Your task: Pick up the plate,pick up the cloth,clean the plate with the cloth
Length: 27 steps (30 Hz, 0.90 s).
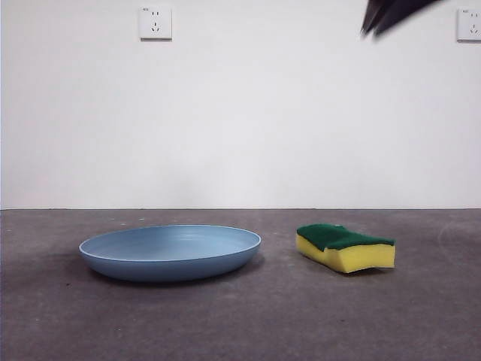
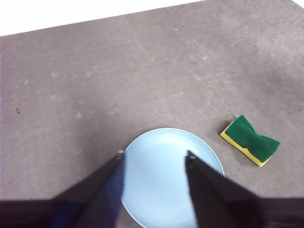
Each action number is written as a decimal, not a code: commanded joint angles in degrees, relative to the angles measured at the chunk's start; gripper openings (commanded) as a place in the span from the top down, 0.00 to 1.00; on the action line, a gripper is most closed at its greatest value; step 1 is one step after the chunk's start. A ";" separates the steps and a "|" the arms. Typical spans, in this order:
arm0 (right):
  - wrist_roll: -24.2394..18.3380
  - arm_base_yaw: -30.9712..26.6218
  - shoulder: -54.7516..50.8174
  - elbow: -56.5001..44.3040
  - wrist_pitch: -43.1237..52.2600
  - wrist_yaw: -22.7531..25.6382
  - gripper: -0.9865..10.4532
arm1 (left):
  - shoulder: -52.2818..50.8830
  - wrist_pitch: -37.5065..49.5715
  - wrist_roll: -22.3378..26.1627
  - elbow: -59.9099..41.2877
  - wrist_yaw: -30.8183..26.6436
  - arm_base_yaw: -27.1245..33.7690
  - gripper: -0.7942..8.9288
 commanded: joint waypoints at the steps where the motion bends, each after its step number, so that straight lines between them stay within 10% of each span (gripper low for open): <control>1: -1.33 0.09 -4.59 -0.15 0.09 -0.04 0.93 | -1.20 1.11 0.90 -0.46 -0.09 -0.17 0.93; 27: -0.68 7.17 -32.50 -29.64 18.56 7.91 0.93 | -36.98 21.62 1.81 -33.57 -4.66 -2.40 0.92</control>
